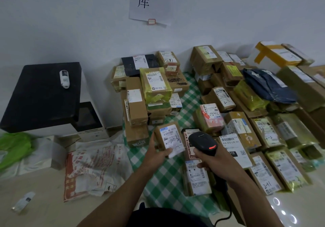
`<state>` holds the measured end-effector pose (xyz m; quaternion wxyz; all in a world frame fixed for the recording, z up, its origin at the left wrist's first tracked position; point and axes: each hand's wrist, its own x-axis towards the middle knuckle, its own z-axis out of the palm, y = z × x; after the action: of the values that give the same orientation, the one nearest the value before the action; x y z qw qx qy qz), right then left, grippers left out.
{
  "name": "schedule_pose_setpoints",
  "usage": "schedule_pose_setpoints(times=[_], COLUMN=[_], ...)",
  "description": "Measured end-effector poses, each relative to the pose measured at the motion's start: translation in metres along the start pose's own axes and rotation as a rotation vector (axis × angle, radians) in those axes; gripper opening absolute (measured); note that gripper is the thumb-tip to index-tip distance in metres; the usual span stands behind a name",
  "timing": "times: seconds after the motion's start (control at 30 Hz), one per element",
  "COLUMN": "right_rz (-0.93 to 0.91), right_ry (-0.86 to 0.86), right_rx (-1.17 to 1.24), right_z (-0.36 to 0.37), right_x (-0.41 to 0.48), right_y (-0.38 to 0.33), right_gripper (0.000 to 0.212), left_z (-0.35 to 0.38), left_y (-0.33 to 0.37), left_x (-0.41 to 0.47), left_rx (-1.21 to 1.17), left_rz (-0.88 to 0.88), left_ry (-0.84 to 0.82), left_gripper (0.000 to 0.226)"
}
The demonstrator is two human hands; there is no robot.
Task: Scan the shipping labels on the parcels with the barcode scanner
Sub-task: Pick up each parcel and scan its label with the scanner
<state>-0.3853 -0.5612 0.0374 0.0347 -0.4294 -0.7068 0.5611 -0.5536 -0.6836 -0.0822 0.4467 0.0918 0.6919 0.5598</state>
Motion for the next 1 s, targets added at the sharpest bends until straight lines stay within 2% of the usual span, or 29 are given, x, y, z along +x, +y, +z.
schedule_pose_setpoints(times=[0.17, 0.3, 0.47, 0.57, 0.67, 0.8, 0.9, 1.0], right_rz=[0.063, 0.091, 0.111, 0.121, 0.121, 0.106, 0.087, 0.075], right_ry=[-0.022, -0.040, -0.033, -0.042, -0.045, -0.053, -0.076, -0.100], right_rx=[0.002, -0.007, -0.018, -0.010, -0.022, -0.026, -0.029, 0.001], right_z=[0.008, 0.014, 0.009, 0.008, 0.009, 0.011, 0.014, 0.016], right_x=[0.003, 0.006, 0.008, 0.011, 0.018, 0.025, 0.030, 0.035], right_y=[0.005, 0.006, 0.010, 0.010, 0.010, 0.006, 0.001, -0.005], right_gripper=[0.028, 0.025, 0.022, 0.025, 0.028, 0.031, 0.030, 0.029], left_z=[-0.001, 0.012, 0.027, 0.034, 0.041, 0.040, 0.026, 0.008], left_y=[-0.038, -0.039, -0.034, -0.041, -0.045, -0.038, -0.033, -0.018], left_x=[0.003, 0.019, 0.025, 0.022, 0.017, 0.013, 0.011, 0.009], left_rx=[-0.036, -0.071, -0.014, 0.037, 0.103, 0.138, 0.218, 0.289], left_rz=[-0.133, -0.148, -0.168, -0.193, -0.148, -0.167, -0.133, 0.120], left_ry=[-0.033, -0.015, -0.120, -0.085, -0.030, -0.128, 0.019, 0.292], left_gripper=[0.100, 0.093, 0.063, 0.049, 0.053, 0.071, 0.085, 0.061])
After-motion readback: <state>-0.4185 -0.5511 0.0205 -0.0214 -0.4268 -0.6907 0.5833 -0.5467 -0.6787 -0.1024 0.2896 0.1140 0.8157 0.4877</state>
